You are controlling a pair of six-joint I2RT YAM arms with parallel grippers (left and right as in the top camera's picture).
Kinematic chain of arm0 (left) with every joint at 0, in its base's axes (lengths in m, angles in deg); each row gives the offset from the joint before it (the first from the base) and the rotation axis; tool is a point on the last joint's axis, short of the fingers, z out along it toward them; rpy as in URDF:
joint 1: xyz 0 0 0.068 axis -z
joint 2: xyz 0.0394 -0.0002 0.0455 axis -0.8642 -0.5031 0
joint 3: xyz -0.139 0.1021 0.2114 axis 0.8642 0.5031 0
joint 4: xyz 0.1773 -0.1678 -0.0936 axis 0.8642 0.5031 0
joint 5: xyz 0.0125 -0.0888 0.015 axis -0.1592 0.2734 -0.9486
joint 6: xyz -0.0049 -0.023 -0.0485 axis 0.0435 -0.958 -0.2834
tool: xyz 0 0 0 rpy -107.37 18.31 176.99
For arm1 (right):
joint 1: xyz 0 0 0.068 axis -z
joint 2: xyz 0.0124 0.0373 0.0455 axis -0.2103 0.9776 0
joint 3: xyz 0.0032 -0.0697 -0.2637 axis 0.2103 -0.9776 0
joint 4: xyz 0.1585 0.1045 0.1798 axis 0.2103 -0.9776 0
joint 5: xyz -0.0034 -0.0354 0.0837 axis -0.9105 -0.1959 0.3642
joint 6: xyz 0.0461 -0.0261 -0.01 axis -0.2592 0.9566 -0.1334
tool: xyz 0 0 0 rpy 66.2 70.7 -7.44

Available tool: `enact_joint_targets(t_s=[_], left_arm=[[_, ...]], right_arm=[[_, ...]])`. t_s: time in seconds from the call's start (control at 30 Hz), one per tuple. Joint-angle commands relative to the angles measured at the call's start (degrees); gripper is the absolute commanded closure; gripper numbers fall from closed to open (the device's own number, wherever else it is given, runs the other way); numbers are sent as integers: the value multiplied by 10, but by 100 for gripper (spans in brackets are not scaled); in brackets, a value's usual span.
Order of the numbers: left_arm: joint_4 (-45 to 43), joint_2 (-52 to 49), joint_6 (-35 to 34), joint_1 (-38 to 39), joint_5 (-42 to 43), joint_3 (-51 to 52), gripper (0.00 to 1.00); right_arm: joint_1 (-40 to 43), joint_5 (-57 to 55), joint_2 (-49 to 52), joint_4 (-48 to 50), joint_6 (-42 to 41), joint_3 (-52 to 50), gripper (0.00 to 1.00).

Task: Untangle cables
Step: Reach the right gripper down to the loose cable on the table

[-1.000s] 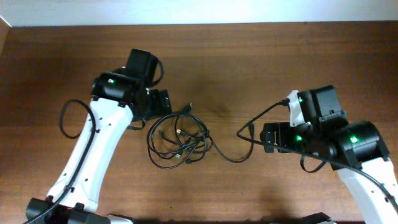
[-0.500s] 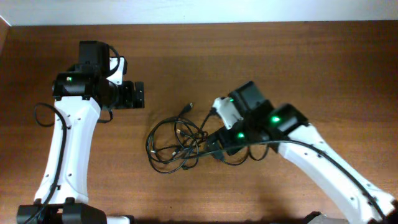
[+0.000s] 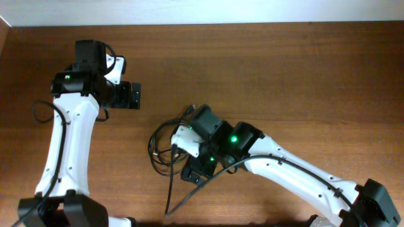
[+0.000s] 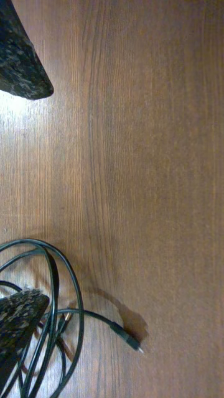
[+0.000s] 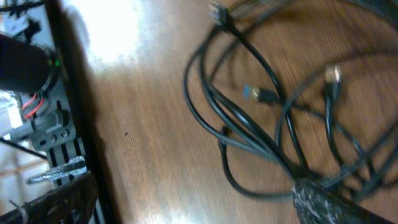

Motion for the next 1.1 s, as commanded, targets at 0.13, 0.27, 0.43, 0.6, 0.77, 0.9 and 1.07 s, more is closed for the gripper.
enact_joint_targets(t_s=[0.13,0.27,0.43,0.6,0.77,0.9,1.07], left_arm=[[0,-26,16,-2,20,-6,1],[1,-26,16,-2,20,-6,1],[1,-26,16,-2,20,-6,1],[1,-26,16,-2,20,-6,1],[1,-26,16,-2,20,-6,1],[1,-26,16,-2,18,-6,1],[1,-26,16,-2,17,-6,1]], right_arm=[[-32,-58,5,82,123,-2,1],[-31,-57,73,135,131,-2,1],[-31,-53,141,161,131,-2,0],[-31,-49,151,156,128,-2,16],[-31,-1,151,205,118,-2,14],[-31,-1,159,211,122,-2,12],[-32,10,179,211,115,-2,44]])
